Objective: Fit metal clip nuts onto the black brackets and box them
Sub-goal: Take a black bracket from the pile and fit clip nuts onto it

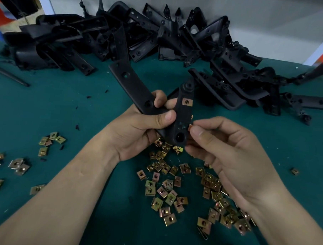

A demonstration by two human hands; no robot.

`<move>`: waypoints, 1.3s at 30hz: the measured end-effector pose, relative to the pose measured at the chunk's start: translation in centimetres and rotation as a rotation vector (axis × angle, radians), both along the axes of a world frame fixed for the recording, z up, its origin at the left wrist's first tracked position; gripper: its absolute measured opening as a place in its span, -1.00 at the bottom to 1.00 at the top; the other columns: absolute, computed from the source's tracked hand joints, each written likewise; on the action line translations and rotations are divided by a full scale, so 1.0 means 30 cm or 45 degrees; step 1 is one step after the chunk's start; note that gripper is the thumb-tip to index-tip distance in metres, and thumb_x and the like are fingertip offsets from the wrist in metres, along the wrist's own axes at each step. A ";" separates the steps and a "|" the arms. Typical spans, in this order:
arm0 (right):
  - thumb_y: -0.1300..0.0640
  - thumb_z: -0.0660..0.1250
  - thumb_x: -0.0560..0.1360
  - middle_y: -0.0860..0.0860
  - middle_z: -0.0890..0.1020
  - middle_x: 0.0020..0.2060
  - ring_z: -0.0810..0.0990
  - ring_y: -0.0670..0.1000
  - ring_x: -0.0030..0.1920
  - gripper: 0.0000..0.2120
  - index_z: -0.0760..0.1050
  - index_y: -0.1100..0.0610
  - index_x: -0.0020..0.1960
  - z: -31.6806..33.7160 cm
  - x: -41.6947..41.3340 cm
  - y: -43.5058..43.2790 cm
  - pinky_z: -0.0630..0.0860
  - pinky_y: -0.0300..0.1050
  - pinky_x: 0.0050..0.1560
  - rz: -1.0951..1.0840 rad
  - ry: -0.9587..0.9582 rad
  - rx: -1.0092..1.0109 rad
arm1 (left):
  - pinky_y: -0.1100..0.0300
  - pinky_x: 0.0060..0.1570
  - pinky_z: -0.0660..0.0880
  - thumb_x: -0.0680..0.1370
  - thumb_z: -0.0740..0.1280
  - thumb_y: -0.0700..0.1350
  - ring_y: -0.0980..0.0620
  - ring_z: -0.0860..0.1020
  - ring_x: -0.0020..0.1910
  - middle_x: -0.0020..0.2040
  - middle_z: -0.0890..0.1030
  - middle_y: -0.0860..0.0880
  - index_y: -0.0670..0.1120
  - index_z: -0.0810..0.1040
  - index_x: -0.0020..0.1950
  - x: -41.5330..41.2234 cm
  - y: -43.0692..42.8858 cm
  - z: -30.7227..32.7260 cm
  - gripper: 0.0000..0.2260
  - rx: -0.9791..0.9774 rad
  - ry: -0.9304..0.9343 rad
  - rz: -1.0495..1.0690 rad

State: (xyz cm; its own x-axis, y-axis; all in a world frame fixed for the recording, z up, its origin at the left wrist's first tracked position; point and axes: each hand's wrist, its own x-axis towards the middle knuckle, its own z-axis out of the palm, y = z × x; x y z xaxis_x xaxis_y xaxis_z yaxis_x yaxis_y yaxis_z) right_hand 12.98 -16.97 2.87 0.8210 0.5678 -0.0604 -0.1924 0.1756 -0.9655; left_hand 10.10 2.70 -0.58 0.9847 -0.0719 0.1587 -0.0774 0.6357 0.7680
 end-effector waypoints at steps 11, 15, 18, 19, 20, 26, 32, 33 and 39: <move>0.10 0.58 0.19 0.10 0.74 -0.09 0.70 -0.04 -0.12 -0.76 0.74 0.09 -0.14 -0.001 0.003 -0.009 0.60 -0.25 -0.15 0.056 0.160 -0.043 | 0.20 -0.15 0.62 0.39 0.54 -0.25 0.05 0.69 -0.08 -0.07 0.69 0.03 -0.03 0.27 -0.11 -0.004 -0.001 -0.001 -0.57 0.024 -0.050 -0.046; 0.17 0.63 0.18 0.08 0.72 -0.11 0.63 -0.08 -0.22 -0.57 0.65 -0.01 0.02 -0.014 0.015 -0.012 0.53 -0.29 -0.29 0.045 0.215 -0.048 | 0.18 -0.16 0.62 0.41 0.52 -0.25 0.04 0.68 -0.10 -0.07 0.68 0.02 -0.03 0.25 -0.11 -0.004 -0.005 -0.001 -0.57 0.054 -0.058 -0.070; 0.15 0.60 0.18 0.05 0.69 -0.19 0.55 -0.08 -0.32 -0.47 0.54 0.04 0.11 -0.023 0.018 -0.010 0.45 -0.27 -0.39 0.019 0.248 -0.038 | 0.18 -0.15 0.62 0.40 0.53 -0.24 0.05 0.68 -0.10 -0.09 0.66 0.04 -0.04 0.25 -0.11 -0.005 -0.008 0.001 -0.57 0.062 -0.054 -0.057; 0.16 0.61 0.17 0.04 0.67 -0.23 0.52 -0.09 -0.35 -0.44 0.52 0.07 0.13 -0.026 0.017 -0.010 0.42 -0.27 -0.42 0.012 0.260 -0.033 | 0.19 -0.14 0.62 0.42 0.51 -0.25 0.06 0.68 -0.09 -0.09 0.67 0.05 -0.04 0.24 -0.11 -0.004 -0.010 0.001 -0.59 0.071 -0.060 -0.055; 0.18 0.61 0.18 0.03 0.65 -0.25 0.49 -0.10 -0.38 -0.42 0.51 0.11 0.15 -0.028 0.015 -0.010 0.40 -0.28 -0.44 0.010 0.269 -0.037 | 0.19 -0.14 0.62 0.44 0.48 -0.26 0.06 0.68 -0.09 -0.09 0.67 0.05 -0.04 0.23 -0.11 -0.005 -0.013 0.001 -0.60 0.092 -0.066 -0.057; 0.21 0.61 0.16 -0.02 0.61 -0.30 0.41 -0.15 -0.44 -0.34 0.52 0.27 0.22 -0.036 0.010 -0.006 0.32 -0.32 -0.48 0.028 0.291 -0.060 | 0.09 -0.14 0.60 0.43 0.42 -0.31 -0.08 0.69 -0.03 0.00 0.69 -0.06 -0.05 0.25 -0.15 -0.002 -0.028 0.002 -0.66 0.230 -0.018 0.009; 0.10 0.57 0.26 -0.03 0.72 -0.18 0.65 -0.12 -0.20 -0.58 0.62 0.10 0.10 -0.040 0.013 -0.007 0.52 -0.27 -0.22 -0.054 -0.002 -0.208 | -0.02 -0.08 0.55 0.44 0.43 -0.37 -0.22 0.65 0.02 0.08 0.66 -0.18 -0.05 0.27 -0.18 0.007 -0.029 -0.002 -0.63 0.309 0.001 0.140; 0.13 0.56 0.30 -0.02 0.74 -0.11 0.69 -0.11 -0.11 -0.63 0.64 0.09 0.09 -0.041 0.016 -0.008 0.56 -0.28 -0.14 -0.076 -0.091 -0.221 | -0.02 -0.08 0.53 0.44 0.42 -0.37 -0.22 0.64 0.03 0.09 0.64 -0.20 -0.05 0.27 -0.19 0.008 -0.030 -0.002 -0.64 0.328 0.006 0.169; 0.22 0.61 0.36 -0.09 0.73 -0.08 0.71 -0.09 -0.07 -0.66 0.67 0.01 0.09 -0.032 0.001 -0.007 0.60 -0.27 -0.07 -0.229 -0.448 -0.283 | 0.13 -0.08 0.58 0.41 0.47 -0.35 -0.12 0.66 0.02 0.02 0.65 -0.14 -0.06 0.28 -0.20 0.003 -0.065 0.004 -0.63 0.361 -0.017 0.278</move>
